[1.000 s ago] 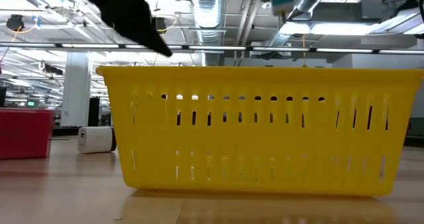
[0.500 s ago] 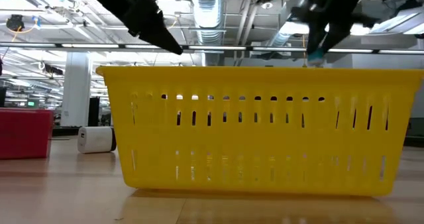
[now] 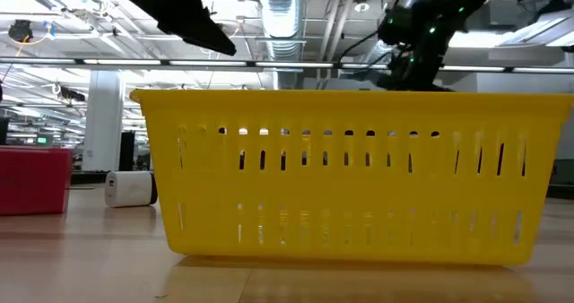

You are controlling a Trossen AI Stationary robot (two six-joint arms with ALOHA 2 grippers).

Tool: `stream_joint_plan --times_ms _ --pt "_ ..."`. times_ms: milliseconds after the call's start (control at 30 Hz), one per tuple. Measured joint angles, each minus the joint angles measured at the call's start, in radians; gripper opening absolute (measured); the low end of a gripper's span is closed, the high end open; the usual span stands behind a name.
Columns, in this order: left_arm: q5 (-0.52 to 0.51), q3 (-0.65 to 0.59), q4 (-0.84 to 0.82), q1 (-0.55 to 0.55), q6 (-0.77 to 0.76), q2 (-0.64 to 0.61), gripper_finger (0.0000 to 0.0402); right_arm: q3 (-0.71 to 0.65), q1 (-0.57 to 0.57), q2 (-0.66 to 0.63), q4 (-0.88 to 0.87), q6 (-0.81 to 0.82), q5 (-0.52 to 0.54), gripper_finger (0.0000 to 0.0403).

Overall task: Pick & Place Office items
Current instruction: Put the blue charger adapter into the transparent bin

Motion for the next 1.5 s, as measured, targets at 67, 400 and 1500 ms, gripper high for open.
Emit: stream_joint_plan --times_ms 67,400,1500 --pt "0.009 -0.013 0.001 -0.002 0.0 -0.018 0.0199 0.035 -0.033 0.046 -0.017 -0.016 -0.034 0.0133" --pt "0.015 -0.017 0.005 -0.014 -0.004 -0.037 0.0199 0.281 -0.1 0.254 -0.239 -0.075 -0.038 0.0133" --pt "0.015 -0.017 -0.001 -0.049 -0.023 -0.035 0.0199 0.32 -0.193 0.45 -0.176 -0.14 -0.06 0.0133"
